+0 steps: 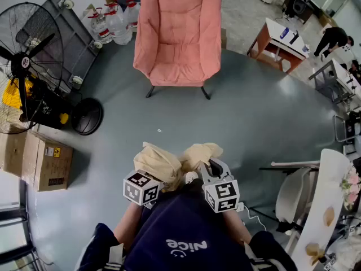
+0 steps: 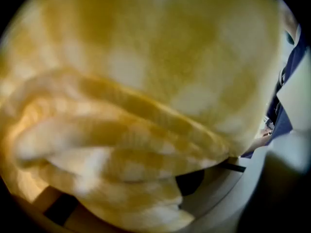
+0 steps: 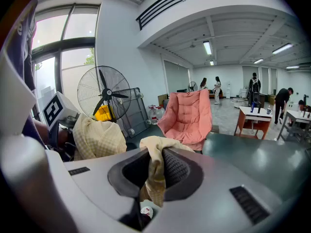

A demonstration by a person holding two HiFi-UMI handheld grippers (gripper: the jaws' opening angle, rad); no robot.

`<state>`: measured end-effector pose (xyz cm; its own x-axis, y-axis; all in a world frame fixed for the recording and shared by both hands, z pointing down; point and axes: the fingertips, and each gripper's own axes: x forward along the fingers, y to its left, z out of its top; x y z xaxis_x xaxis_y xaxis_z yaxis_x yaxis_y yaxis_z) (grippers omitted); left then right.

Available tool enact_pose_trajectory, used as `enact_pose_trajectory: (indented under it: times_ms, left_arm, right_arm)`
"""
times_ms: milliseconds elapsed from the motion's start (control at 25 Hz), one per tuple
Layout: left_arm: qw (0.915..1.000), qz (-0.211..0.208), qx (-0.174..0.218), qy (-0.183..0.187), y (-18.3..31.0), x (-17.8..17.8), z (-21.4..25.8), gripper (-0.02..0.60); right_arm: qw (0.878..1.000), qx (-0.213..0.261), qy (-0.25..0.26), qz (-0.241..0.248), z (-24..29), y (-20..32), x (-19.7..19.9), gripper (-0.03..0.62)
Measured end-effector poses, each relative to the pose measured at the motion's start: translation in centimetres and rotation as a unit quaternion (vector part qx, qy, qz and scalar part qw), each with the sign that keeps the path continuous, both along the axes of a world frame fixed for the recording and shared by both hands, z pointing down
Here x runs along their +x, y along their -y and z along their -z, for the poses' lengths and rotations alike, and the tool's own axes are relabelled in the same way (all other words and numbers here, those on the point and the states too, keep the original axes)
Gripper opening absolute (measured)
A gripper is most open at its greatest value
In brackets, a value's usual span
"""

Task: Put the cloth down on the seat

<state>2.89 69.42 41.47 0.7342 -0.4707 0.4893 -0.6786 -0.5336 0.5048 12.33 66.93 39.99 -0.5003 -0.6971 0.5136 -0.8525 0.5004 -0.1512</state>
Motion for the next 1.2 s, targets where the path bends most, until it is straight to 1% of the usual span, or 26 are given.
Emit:
enact_pose_trajectory:
  times_ms: [160, 480, 600, 720, 960, 1200]
  left_arm:
    - [1.0, -0.007, 0.0, -0.005, 0.0, -1.3, 0.3, 0.028]
    - [0.9997, -0.021, 0.009, -0.007, 1.4, -5.1, 0.1, 0.028]
    - [0.9997, -0.019, 0.013, -0.008, 2.0, -5.9, 0.1, 0.028]
    - [0.9996, -0.015, 0.018, -0.013, 2.7, -6.1, 0.4, 0.028]
    - [0.9993, 0.006, 0.031, -0.022, 6.1, -6.1, 0.6, 0.028]
    - [0.9985, 0.046, 0.026, -0.014, 11.6, -6.8, 0.3, 0.028]
  right_arm:
    - [1.0, 0.0, -0.006, -0.002, 0.3, -0.3, -1.5, 0.072]
    - [0.999, 0.003, 0.009, -0.038, 0.2, 0.7, -4.4, 0.074]
    - [0.999, 0.009, 0.009, -0.037, 0.3, 0.9, -5.3, 0.074]
    - [0.999, 0.016, 0.01, -0.034, 0.8, 1.4, -5.6, 0.074]
    - [0.999, 0.033, 0.02, -0.033, 1.2, 4.9, -4.8, 0.074]
    - [0.999, 0.031, 0.033, -0.013, 0.7, 11.3, -4.4, 0.074]
